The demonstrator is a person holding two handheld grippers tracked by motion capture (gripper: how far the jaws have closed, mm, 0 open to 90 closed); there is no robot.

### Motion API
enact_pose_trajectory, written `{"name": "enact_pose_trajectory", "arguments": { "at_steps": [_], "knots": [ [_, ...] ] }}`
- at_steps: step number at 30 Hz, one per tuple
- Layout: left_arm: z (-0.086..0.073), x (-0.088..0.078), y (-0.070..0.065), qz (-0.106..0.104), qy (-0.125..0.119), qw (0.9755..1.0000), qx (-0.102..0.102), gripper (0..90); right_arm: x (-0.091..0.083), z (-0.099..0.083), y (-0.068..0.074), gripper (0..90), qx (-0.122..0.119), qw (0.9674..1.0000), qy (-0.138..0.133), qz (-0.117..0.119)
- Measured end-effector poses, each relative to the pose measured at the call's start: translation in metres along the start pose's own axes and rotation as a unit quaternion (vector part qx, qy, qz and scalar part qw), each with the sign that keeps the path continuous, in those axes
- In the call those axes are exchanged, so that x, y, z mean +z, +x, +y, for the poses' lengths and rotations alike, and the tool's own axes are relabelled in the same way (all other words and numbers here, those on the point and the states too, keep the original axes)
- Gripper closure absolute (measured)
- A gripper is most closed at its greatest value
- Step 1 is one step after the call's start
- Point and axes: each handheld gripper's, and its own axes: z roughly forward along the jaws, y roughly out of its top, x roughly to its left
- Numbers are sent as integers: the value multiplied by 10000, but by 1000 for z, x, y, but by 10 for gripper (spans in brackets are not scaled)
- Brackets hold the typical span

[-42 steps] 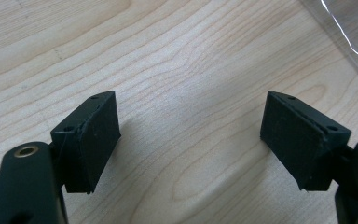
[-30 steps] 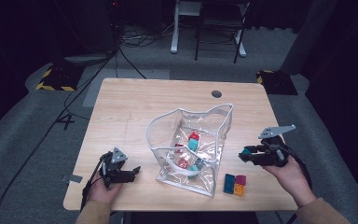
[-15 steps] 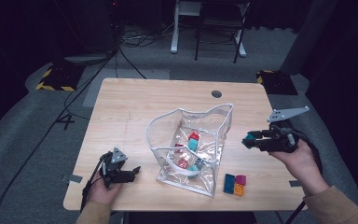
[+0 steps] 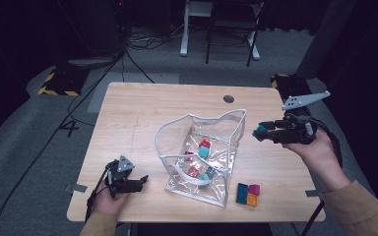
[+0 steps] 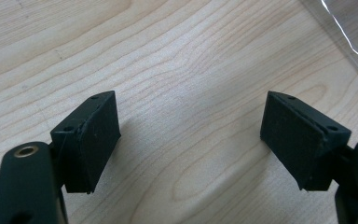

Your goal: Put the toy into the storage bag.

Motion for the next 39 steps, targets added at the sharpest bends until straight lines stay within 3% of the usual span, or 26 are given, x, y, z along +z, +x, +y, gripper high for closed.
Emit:
{"name": "enact_pose_trajectory", "arguments": {
  "at_steps": [13, 26, 39],
  "knots": [
    [0, 0, 0, 0, -1, 10000, -1, 201, 16, 40, 16, 586, -254, 9996, 84, 122],
    [0, 0, 0, 1, -1, 10000, -2, 201, 52, 74, 37, 586, -623, 9974, 237, 286],
    [0, 0, 0, 0, 0, 10000, -2, 201, 85, 88, 54, 586, -785, 9939, 643, 442]
  ]
}}
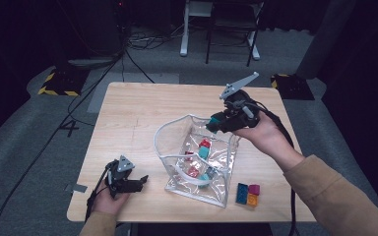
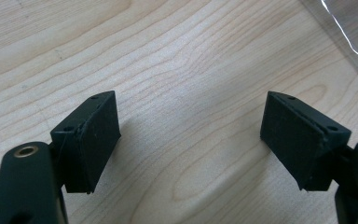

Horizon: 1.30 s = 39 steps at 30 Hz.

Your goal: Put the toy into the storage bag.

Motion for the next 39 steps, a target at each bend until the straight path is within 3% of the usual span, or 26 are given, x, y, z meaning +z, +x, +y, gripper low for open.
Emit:
{"name": "enact_pose_trajectory", "arguments": {
  "at_steps": [5, 8, 16, 21, 23, 26, 28, 32, 35, 37, 39],
  "knots": [
    [0, 0, 0, 0, -2, 10000, 1, 201, 14, 4, 1, 586, -14, 9998, 160, 78],
    [0, 0, 0, -1, 5, 10000, 6, 201, 34, 8, 6, 586, -70, 9990, 428, 132],
    [0, 0, 0, -2, 1, 10000, 4, 201, 63, 11, 12, 586, -144, 9961, 849, 191],
    [0, 0, 0, -4, 0, 10000, 4, 201, 78, 9, 14, 586, -150, 9923, 1206, 248],
    [0, 0, 0, -4, 1, 10000, 6, 201, 85, 6, 15, 586, -120, 9891, 1434, 318],
    [0, 0, 0, -5, 1, 10000, 5, 201, 89, 4, 16, 586, -119, 9872, 1558, 309],
    [0, 0, 0, -4, 2, 10000, 7, 201, 94, 2, 17, 586, -118, 9835, 1769, 359],
    [0, 0, 0, -5, 2, 10000, 5, 201, 97, -2, 17, 586, -171, 9803, 1929, 377],
    [0, 0, 0, -5, 1, 10000, 6, 201, 98, -3, 16, 583, -179, 9805, 1916, 407],
    [0, 0, 0, -5, 1, 10000, 4, 201, 95, -4, 15, 465, -143, 9829, 1798, 374],
    [0, 0, 0, -5, 2, 10000, 5, 201, 93, -4, 14, 451, -95, 9841, 1737, 349]
  ]
}}
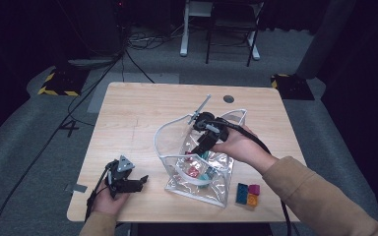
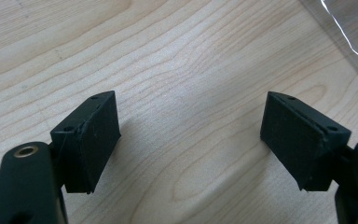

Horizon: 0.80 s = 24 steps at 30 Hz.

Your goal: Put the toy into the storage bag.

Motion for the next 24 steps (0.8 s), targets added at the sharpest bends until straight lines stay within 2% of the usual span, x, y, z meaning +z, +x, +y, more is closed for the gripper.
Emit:
{"name": "enact_pose_trajectory", "arguments": {
  "at_steps": [3, 4, 5, 6, 7, 8, 9, 10, 11, 13, 14, 15, 16, 17, 18, 19, 20, 21, 23, 24],
  "knots": [
    [0, 0, 0, -1, 1, 10000, 0, 200, -10, -5, -2, 414, 34, 9997, -215, -87],
    [0, 0, 0, 0, 1, 10000, 1, 200, -15, -7, -2, 415, 46, 9993, -358, -112],
    [0, 0, 0, -1, -1, 10000, 0, 200, -26, -14, -2, 415, 53, 9977, -670, -99],
    [0, 0, 0, 0, 0, 10000, 1, 200, -26, -14, -2, 415, 53, 9977, -670, -99],
    [0, 0, 0, 1, 0, 10000, 1, 201, -38, -22, -1, 415, 76, 9955, -938, -75],
    [0, 0, 0, 0, -1, 10000, -1, 201, -38, -22, -1, 415, 76, 9955, -938, -75],
    [0, 0, 0, 0, 0, 10000, -1, 200, -49, -31, 0, 416, 117, 9933, -1148, -35],
    [0, 0, 0, 0, 0, 10000, -1, 200, -49, -31, 0, 416, 117, 9933, -1148, -35],
    [0, 0, 0, 2, 0, 10000, 1, 200, -58, -41, 1, 416, 115, 9906, -1364, -28],
    [0, 0, 0, 2, 0, 10000, 0, 200, -63, -46, 1, 415, 115, 9894, -1447, -32],
    [0, 0, 0, 2, 1, 10000, 0, 200, -71, -57, 1, 411, 126, 9867, -1620, -64],
    [0, 0, 0, 2, 0, 10000, 0, 200, -75, -63, 1, 406, 144, 9854, -1698, -64],
    [0, 0, 0, 2, 0, 10000, 0, 200, -75, -63, 1, 406, 144, 9854, -1698, -64],
    [0, 0, 0, 2, -5, 10000, -6, 200, -83, -74, 1, 393, 176, 9820, -1877, -80],
    [0, 0, 0, 2, -5, 10000, -6, 200, -83, -74, 1, 393, 176, 9820, -1877, -80],
    [0, 0, 0, 2, 0, 10000, 1, 200, -87, -79, 1, 390, 213, 9805, -1954, -69],
    [0, 0, 0, 2, 1, 10000, -1, 200, -95, -90, 0, 386, 247, 9775, -2094, -98],
    [0, 0, 0, 2, 1, 10000, -1, 200, -95, -90, 0, 386, 247, 9775, -2094, -98],
    [0, 0, 0, 2, 1, 10000, 0, 200, -105, -107, -1, 377, 295, 9739, -2247, -162],
    [0, 0, 0, 2, 1, 10000, 0, 200, -105, -107, -1, 377, 295, 9739, -2247, -162]
  ]
}}
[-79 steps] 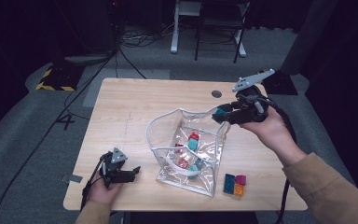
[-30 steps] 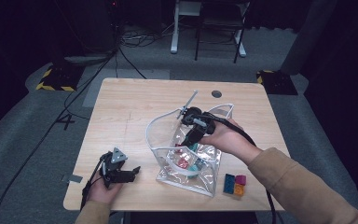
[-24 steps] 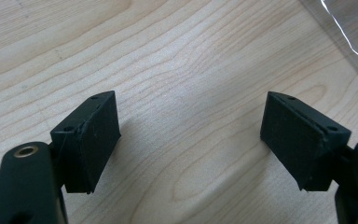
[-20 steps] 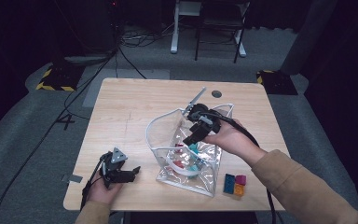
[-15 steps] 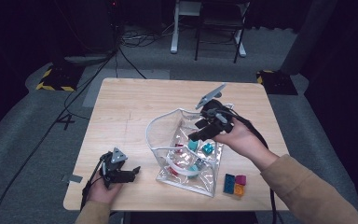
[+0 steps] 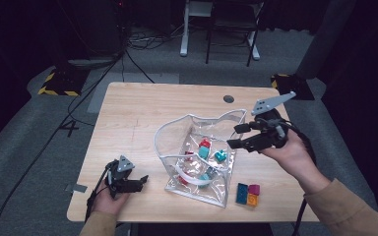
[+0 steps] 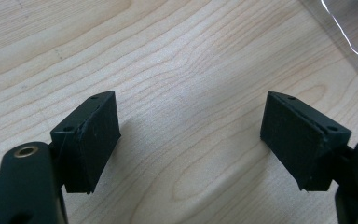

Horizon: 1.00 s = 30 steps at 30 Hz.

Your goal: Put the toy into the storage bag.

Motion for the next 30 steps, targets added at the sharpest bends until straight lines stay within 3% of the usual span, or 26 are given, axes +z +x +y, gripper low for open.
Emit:
{"name": "enact_pose_trajectory", "arguments": {
  "at_steps": [7, 18, 30],
  "knots": [
    [0, 0, 0, 1, 0, 10000, -3, 200, -24, -40, -5, 356, 103, 9994, -113, -300],
    [0, 0, 0, -6, -2, 10000, -6, 200, -41, -85, -16, 353, 450, 9977, -188, -467],
    [0, 0, 0, -5, -3, 10000, -8, 200, -27, -125, -17, 371, 626, 9957, -120, -669]
  ]
}}
